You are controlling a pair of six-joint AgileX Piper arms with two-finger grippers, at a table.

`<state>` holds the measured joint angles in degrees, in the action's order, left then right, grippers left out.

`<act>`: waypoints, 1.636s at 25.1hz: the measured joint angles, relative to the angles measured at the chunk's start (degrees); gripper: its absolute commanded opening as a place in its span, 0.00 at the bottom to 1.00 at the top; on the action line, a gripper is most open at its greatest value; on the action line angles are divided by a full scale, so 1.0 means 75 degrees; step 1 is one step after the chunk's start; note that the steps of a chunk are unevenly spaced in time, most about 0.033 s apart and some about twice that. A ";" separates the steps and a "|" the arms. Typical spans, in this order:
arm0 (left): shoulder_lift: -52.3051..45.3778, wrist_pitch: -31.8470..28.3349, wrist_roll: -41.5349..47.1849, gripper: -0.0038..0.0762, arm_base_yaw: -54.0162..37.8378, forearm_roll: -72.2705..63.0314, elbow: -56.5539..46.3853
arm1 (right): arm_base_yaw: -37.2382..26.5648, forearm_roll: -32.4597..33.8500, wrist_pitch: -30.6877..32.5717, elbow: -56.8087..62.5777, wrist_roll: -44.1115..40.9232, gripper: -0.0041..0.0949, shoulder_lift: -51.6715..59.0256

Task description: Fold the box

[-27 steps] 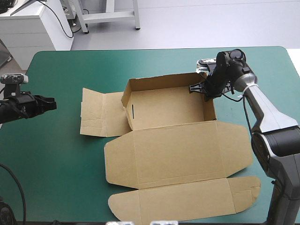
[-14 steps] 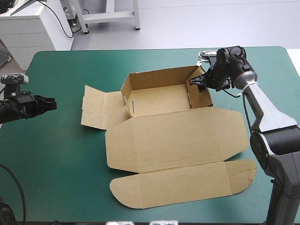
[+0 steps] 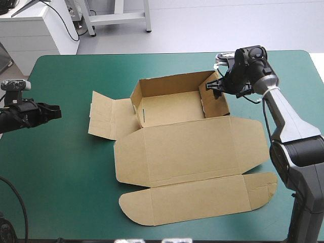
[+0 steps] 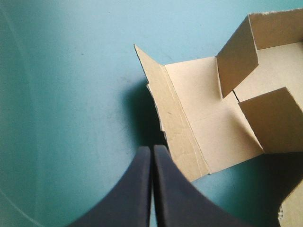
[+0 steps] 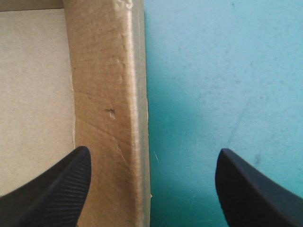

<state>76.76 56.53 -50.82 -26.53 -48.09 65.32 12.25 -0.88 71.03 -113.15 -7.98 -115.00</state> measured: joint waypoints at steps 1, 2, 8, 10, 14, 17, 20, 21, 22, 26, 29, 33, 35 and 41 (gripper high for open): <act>0.0000 0.0000 -0.0003 0.04 0.0000 -0.0016 0.0000 | 0.0000 -0.0049 0.0000 -0.0007 0.0033 0.72 -0.0072; 0.0000 0.0003 -0.0003 0.04 0.0000 -0.0044 0.0000 | 0.0000 -0.0247 0.0000 -0.0007 0.0213 0.72 -0.0256; 0.0000 0.0010 -0.0003 0.04 0.0000 -0.0156 0.0000 | -0.0007 -0.0497 -0.0025 -0.0015 0.0632 0.04 -0.1025; 0.0000 0.0036 -0.0003 0.04 0.0000 -0.0162 0.0000 | -0.0027 -0.0582 0.0008 -0.0022 0.0841 0.02 -0.1025; 0.0000 0.0274 -0.0003 0.04 0.0000 -0.0115 0.0000 | 0.0005 -0.0642 -0.0014 -0.0022 0.1119 0.02 -0.0629; 0.0062 0.0148 -0.0009 0.04 0.0000 -0.0198 0.0000 | 0.0005 -0.0603 0.0003 -0.0022 0.1357 0.02 -0.0024; 0.0194 0.0016 -0.0009 0.04 0.0000 -0.0212 0.0000 | -0.0002 -0.0530 0.0007 -0.0022 0.1539 0.02 0.0413; 0.0256 -0.0009 -0.0009 0.04 0.0000 -0.0217 0.0000 | -0.0002 -0.0507 0.0007 -0.0022 0.1577 0.02 0.0550; 0.0322 -0.0018 -0.0009 0.04 0.0000 -0.0229 0.0000 | -0.0002 -0.0496 0.0021 -0.0022 0.1598 0.02 0.0653; 0.0654 -0.0066 -0.0009 0.04 0.0000 -0.0355 0.0000 | -0.0002 -0.0503 0.0053 -0.0022 0.1631 0.02 0.0968; 0.0869 -0.0065 -0.0009 0.04 0.0000 -0.0396 0.0000 | -0.0002 -0.0520 0.0068 -0.0022 0.1650 0.02 0.1010; 0.1111 0.0114 -0.0009 0.04 0.0000 -0.0396 0.0000 | -0.0002 -0.0539 0.0071 -0.0022 0.1650 0.02 0.0962; 0.1147 0.0159 -0.0009 0.04 0.0000 -0.0405 0.0000 | -0.0002 -0.0544 0.0071 -0.0022 0.1650 0.02 0.0922; 0.1147 0.0207 -0.0009 0.04 0.0000 -0.0464 0.0000 | -0.0002 -0.0517 0.0064 -0.0022 0.1638 0.02 0.0539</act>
<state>85.36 58.09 -50.88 -26.53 -51.57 65.32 12.23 -4.76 71.51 -113.31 4.31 -110.96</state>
